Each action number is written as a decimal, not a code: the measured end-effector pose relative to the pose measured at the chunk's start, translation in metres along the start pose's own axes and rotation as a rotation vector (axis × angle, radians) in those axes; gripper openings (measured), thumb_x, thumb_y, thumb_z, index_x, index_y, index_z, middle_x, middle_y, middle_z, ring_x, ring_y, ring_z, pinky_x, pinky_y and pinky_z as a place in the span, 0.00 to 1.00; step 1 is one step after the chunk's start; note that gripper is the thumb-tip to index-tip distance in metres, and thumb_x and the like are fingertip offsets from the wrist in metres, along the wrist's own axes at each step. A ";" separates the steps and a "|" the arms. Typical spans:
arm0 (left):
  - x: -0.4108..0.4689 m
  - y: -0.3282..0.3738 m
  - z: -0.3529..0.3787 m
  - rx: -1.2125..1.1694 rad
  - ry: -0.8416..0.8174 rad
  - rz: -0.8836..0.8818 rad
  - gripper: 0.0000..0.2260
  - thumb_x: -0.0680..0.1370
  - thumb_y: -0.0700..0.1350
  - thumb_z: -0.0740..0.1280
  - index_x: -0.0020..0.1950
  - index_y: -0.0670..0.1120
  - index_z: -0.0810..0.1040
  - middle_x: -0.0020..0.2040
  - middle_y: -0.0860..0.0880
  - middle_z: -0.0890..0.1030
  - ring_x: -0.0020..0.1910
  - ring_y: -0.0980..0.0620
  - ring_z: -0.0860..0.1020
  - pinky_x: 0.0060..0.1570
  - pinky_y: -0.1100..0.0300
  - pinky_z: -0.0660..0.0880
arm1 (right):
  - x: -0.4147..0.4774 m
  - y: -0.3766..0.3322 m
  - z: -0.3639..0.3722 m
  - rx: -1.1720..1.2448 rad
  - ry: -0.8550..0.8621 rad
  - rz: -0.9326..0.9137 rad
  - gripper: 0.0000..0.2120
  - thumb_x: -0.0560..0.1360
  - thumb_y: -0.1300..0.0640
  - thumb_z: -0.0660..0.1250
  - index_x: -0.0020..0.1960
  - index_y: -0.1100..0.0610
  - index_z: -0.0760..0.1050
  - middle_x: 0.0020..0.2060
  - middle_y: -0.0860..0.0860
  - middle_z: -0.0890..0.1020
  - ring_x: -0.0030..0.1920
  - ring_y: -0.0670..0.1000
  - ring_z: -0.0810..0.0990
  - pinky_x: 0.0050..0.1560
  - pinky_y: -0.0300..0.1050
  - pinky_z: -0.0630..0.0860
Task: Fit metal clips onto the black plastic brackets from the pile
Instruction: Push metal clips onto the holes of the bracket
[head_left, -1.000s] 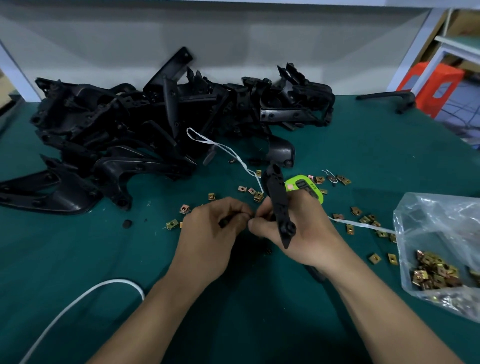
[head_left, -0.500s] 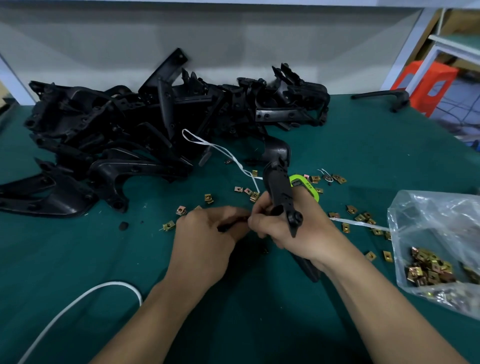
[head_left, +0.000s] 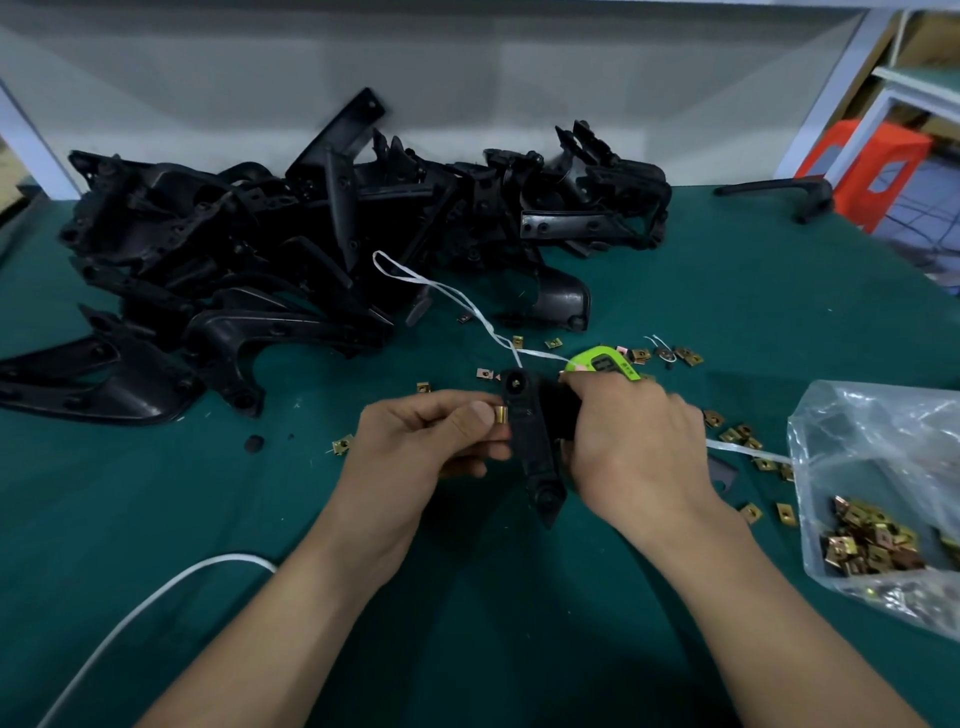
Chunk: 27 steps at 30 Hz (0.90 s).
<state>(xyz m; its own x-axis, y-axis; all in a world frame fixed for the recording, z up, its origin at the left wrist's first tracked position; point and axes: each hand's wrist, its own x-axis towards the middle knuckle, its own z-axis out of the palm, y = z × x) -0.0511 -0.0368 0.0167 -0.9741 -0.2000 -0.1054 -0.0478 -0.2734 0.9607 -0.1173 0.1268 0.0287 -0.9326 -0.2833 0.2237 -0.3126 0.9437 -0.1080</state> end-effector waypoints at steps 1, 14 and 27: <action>0.000 0.000 0.001 -0.001 -0.007 -0.001 0.10 0.71 0.47 0.72 0.46 0.42 0.87 0.43 0.41 0.87 0.38 0.51 0.84 0.35 0.65 0.77 | 0.000 0.001 0.001 -0.001 -0.001 -0.002 0.14 0.68 0.64 0.64 0.39 0.46 0.66 0.27 0.45 0.63 0.32 0.58 0.66 0.36 0.49 0.61; -0.001 0.002 -0.003 0.023 -0.027 -0.026 0.10 0.64 0.54 0.76 0.38 0.47 0.88 0.39 0.43 0.86 0.35 0.52 0.83 0.34 0.66 0.77 | 0.002 0.002 0.008 0.064 -0.042 0.007 0.10 0.69 0.59 0.68 0.46 0.46 0.75 0.29 0.45 0.69 0.34 0.57 0.70 0.37 0.46 0.65; 0.003 -0.003 -0.004 -0.073 0.001 -0.015 0.13 0.62 0.37 0.76 0.45 0.45 0.88 0.44 0.42 0.87 0.41 0.53 0.84 0.38 0.67 0.78 | 0.003 0.003 0.010 0.053 -0.043 -0.003 0.10 0.69 0.58 0.69 0.47 0.46 0.76 0.29 0.45 0.68 0.34 0.57 0.68 0.37 0.46 0.63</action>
<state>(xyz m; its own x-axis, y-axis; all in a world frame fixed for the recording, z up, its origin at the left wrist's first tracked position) -0.0528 -0.0401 0.0127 -0.9732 -0.1961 -0.1198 -0.0461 -0.3440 0.9378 -0.1229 0.1273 0.0194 -0.9381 -0.2944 0.1822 -0.3236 0.9327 -0.1589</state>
